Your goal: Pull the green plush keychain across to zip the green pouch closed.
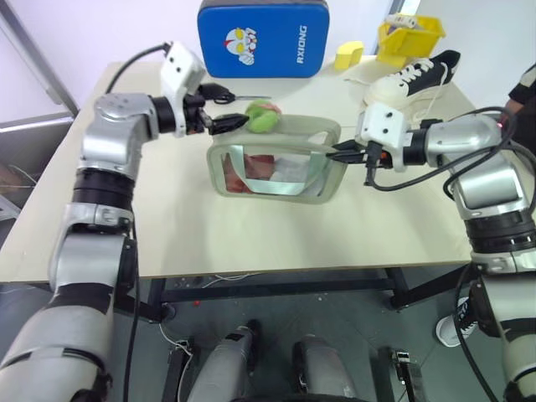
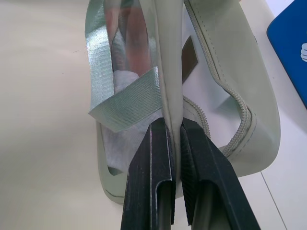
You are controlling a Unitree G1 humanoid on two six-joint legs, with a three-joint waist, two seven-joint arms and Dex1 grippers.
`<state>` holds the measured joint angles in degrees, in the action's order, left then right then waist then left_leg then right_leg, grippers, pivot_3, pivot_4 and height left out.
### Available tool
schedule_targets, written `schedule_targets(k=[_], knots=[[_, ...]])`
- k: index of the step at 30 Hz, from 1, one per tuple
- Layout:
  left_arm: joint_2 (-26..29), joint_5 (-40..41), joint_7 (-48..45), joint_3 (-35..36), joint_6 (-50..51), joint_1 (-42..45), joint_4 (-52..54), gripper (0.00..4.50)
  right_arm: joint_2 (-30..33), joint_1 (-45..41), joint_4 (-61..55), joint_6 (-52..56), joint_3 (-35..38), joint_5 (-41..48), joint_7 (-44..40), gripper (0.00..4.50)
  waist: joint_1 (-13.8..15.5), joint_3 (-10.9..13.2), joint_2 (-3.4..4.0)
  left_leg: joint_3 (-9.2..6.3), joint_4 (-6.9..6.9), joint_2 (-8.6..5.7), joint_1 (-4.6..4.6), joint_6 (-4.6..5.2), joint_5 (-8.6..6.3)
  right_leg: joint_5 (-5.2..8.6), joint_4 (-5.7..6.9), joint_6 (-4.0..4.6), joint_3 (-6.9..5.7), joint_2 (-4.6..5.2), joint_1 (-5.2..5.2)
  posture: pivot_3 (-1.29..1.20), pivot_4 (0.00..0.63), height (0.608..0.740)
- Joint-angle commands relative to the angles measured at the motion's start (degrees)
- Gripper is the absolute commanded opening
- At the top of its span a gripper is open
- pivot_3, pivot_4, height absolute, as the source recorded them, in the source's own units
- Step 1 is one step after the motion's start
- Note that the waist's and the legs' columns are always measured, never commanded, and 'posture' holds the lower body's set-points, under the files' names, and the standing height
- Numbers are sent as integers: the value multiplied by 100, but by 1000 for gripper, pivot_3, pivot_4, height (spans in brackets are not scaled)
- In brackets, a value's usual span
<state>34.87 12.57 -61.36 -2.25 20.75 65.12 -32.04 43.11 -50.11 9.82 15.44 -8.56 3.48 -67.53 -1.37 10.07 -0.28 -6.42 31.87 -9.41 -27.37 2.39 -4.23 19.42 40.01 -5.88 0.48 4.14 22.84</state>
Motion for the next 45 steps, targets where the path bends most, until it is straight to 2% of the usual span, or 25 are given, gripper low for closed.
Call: schedule_targets(k=[1,4,7,13,16,23,27,30,35,40,45], knots=[[591,371,-522,275,572,-368,950,4491,-54,-167,2,-93,-14,-6,14,0,-29,-1,1,0,-4,0,0,0,0,0,0,0,2,-1,3,0,150,740],[868,514,-634,275,920,-1033,1679,4491,-114,-233,88,-149,-36,-11,24,0,-81,-2,5,0,-11,0,7,0,0,0,0,1,3,-1,-2,0,150,740],[826,453,-379,205,992,-1543,2178,4491,-167,-293,148,-179,-66,-24,25,0,-57,-2,4,-2,-10,0,10,0,0,1,0,1,0,-2,-8,0,150,740],[437,-12,167,-4,396,-1698,1761,4491,-195,-333,196,-202,-68,-41,-20,0,-51,-1,3,-3,-10,0,9,0,0,0,0,1,0,-1,-6,0,150,740],[346,-42,226,17,259,-1645,1526,3688,-188,-329,188,-198,-69,-39,-37,0,-63,-1,3,-2,-11,0,9,0,0,1,0,1,1,-1,-5,0,150,740],[403,162,-3,86,422,-1631,1750,47,-171,-372,274,-267,-53,-102,2,0,-79,-1,3,-2,-11,0,6,0,0,1,0,1,1,-1,-2,0,150,740],[408,150,-5,53,480,-1655,1848,47,-223,-430,393,-225,-32,-98,73,0,-81,-1,3,-2,-11,0,6,0,0,1,0,1,1,-1,-1,0,150,740],[376,134,44,19,558,-1717,1971,0,-178,-569,520,-68,-7,-12,-62,1091,-76,-1,4,-3,-11,0,6,0,0,1,0,1,1,-1,-1,0,150,740],[400,123,79,34,622,-1776,2071,0,-158,-1264,866,-142,3,-28,-203,3597,-85,3,10,-2,-14,0,4,0,0,1,-1,1,1,-1,3,0,150,740],[430,130,93,54,653,-1843,2149,0,-936,-1715,813,616,189,569,13,3597,-114,3,10,-2,-21,0,3,-2,1,1,0,1,3,-1,7,0,150,740],[434,138,110,62,685,-1868,2195,0,-1648,-1801,1002,673,43,544,384,3597,-98,3,10,-1,-23,0,2,-3,2,0,0,1,4,-2,11,0,150,740]])
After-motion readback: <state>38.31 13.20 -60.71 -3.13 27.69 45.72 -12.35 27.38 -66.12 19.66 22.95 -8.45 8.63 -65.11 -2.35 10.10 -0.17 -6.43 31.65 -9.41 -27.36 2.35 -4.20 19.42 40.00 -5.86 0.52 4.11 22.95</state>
